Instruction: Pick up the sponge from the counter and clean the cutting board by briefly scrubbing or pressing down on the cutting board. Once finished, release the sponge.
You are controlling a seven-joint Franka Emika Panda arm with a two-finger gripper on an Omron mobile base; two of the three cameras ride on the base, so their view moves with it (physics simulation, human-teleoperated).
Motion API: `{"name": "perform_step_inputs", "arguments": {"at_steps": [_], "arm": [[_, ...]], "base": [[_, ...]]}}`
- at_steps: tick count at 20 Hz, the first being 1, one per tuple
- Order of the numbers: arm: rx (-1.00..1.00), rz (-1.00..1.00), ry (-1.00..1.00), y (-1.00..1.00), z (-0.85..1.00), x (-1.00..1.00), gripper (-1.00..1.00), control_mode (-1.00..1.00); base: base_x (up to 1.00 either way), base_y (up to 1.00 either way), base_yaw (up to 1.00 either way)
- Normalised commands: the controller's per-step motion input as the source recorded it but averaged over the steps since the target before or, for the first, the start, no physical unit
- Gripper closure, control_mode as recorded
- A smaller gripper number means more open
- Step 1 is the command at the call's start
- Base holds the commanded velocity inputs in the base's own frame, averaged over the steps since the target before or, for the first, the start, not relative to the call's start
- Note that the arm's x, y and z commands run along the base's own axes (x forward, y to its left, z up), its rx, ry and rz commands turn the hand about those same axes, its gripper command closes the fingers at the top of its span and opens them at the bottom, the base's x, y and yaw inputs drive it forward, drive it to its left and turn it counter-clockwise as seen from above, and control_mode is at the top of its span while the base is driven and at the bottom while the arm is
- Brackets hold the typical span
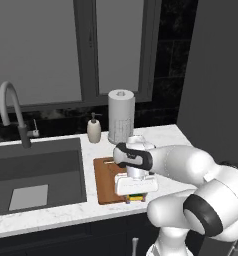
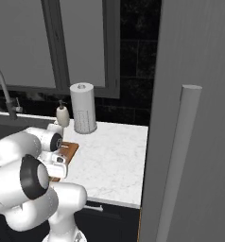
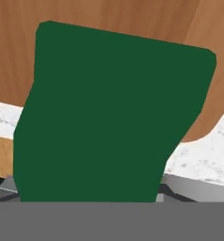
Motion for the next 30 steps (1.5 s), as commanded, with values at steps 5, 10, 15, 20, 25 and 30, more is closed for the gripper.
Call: {"name": "perform_step_inputs", "arguments": {"at_steps": [5, 10, 15, 20, 25, 30], "arm": [[0.00, -0.03, 0.00, 0.15, 0.13, 0.47, 1.00, -1.00], [0.00, -0.01, 0.02, 0.26, 0.16, 0.70, 1.00, -1.00], [-0.03, 0.00, 0.00, 0.42, 0.02, 0.63, 1.00, -1.00], [-0.05, 0.00, 0.00, 0.53, 0.00, 0.42, 1.00, -1.00], [-0.06, -0.05, 0.00, 0.19, 0.00, 0.18, 1.00, -1.00], [-0.08, -0.11, 0.00, -0.18, 0.00, 0.02, 1.00, -1.00]], "base": [[0.00, 0.00, 0.00], [0.00, 0.00, 0.00], [0.00, 0.00, 0.00], [0.00, 0.00, 0.00], [0.00, 0.00, 0.00], [0.00, 0.00, 0.00]]}}
